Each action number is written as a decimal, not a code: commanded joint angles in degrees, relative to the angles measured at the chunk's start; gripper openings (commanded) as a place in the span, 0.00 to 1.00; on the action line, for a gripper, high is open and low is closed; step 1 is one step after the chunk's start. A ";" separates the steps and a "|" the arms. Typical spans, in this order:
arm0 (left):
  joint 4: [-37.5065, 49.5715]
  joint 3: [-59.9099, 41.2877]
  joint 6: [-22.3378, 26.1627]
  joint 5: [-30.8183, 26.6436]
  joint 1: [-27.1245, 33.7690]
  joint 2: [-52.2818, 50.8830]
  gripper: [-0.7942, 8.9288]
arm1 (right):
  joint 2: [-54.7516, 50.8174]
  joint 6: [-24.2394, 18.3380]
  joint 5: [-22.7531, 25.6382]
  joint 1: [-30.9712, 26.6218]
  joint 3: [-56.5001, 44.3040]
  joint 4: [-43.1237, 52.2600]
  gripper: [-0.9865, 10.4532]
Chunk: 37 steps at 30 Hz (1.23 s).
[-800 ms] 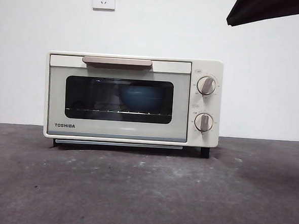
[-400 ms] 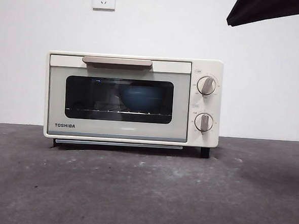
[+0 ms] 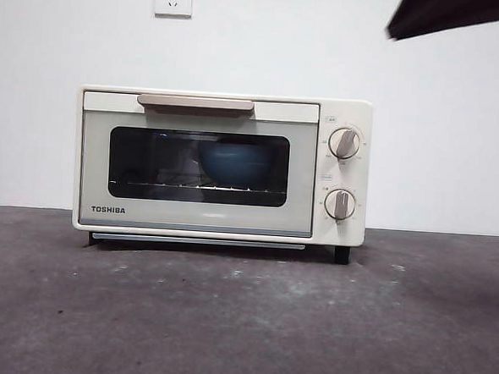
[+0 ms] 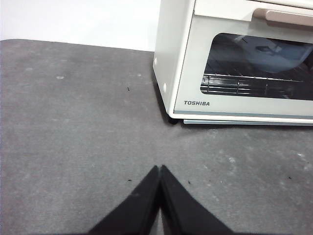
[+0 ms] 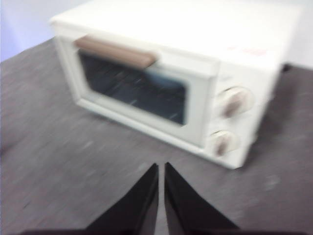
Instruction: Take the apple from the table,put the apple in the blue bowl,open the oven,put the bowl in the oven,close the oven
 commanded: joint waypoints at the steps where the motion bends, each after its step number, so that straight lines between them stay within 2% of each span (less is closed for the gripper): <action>1: 0.44 -1.38 -0.11 0.00 0.09 -0.09 0.09 | -2.19 -2.64 0.26 -4.61 0.13 0.90 0.09; 7: 0.48 -1.38 -0.11 0.00 0.09 -0.09 0.09 | -10.45 -3.02 -6.49 -20.37 -4.98 1.33 0.09; 12: 0.48 -1.38 -0.11 0.00 0.09 -0.09 0.09 | -20.81 -5.09 -6.97 -31.39 -13.86 8.39 0.09; 16: 0.48 -1.38 -0.11 0.00 0.09 -0.09 0.09 | -28.15 -6.21 -6.91 -36.48 -21.57 14.82 0.09; 20: 0.48 -1.38 -0.11 0.00 0.09 -0.09 0.09 | -33.38 -6.21 -6.82 -38.60 -27.17 16.83 0.09; 27: 0.48 -1.38 -0.11 0.00 0.09 -0.09 0.09 | -38.66 -6.12 -6.86 -38.75 -33.77 16.39 0.09; 37: 0.48 -1.38 -0.11 0.00 0.09 -0.09 0.09 | -43.65 -6.03 -7.06 -38.69 -36.28 2.86 0.09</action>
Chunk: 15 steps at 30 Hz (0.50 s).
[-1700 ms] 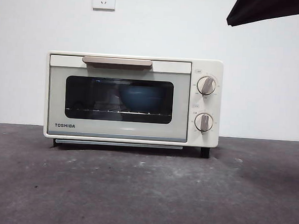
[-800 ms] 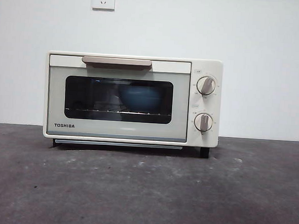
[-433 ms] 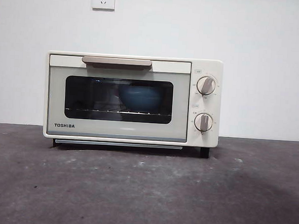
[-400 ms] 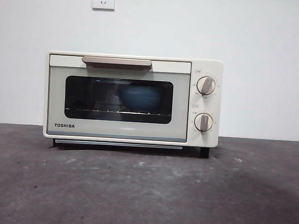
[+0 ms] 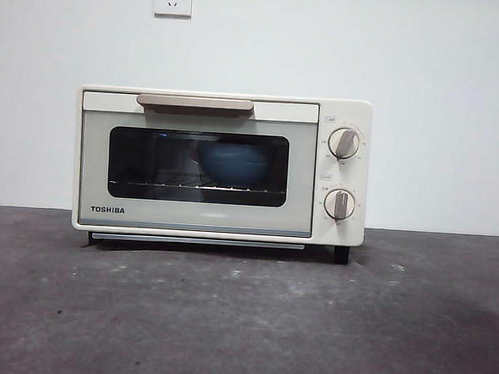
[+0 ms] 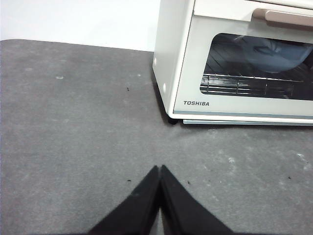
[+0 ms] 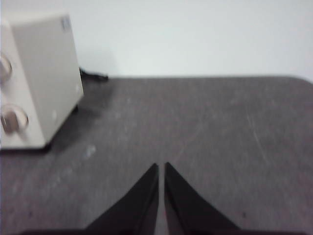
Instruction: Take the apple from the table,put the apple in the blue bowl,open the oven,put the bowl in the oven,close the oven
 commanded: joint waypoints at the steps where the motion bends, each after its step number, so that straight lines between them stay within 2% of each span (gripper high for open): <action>1: 0.46 -1.38 -0.11 0.00 0.09 -0.07 0.09 | -1.42 -0.44 -0.24 0.11 -0.35 -4.46 0.09; 4: 0.46 -1.38 -0.11 0.00 0.09 -0.07 0.09 | -1.38 -0.39 -1.11 0.31 -0.42 -7.13 0.09; 9: 0.50 -1.38 -0.11 0.00 0.09 -0.07 0.09 | -1.38 1.75 -1.44 1.20 -0.42 -6.75 0.09; 15: 0.50 -1.38 -0.11 0.00 0.09 -0.07 0.09 | -1.38 1.70 -0.94 1.18 -0.37 -4.74 0.09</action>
